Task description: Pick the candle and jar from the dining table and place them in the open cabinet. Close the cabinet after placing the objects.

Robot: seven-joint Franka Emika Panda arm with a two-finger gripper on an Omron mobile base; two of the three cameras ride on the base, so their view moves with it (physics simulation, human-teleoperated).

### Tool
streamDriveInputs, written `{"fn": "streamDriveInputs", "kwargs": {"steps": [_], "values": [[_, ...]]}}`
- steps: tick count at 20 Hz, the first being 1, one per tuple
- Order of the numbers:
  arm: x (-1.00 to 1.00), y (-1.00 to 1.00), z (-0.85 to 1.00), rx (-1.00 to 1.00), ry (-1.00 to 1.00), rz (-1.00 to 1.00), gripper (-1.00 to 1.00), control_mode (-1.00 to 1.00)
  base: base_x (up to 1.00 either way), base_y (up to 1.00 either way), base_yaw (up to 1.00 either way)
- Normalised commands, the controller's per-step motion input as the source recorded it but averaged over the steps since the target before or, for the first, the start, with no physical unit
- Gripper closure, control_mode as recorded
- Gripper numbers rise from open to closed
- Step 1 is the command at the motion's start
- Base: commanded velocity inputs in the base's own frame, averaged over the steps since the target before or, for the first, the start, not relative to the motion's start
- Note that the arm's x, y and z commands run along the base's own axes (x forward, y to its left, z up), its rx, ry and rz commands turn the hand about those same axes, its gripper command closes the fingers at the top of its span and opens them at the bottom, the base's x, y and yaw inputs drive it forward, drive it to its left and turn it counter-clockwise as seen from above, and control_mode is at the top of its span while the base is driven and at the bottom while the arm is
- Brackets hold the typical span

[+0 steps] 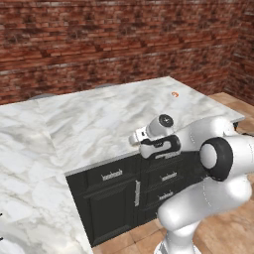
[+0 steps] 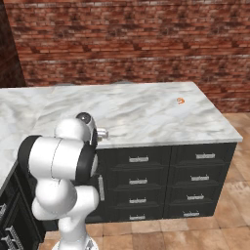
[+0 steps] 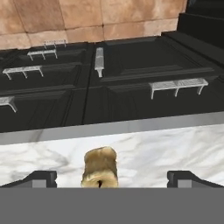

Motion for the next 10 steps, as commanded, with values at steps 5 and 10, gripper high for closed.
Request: {"fn": "streamDriveInputs", "kwargs": {"steps": [5,10], "values": [[0.31,0.0,-0.16,0.01,0.0,0.0,-1.0,-1.0,0.0,0.0,0.0],[0.2,0.0,-0.28,0.0,0.0,0.0,-1.0,-1.0,0.0,0.0,0.0]]}}
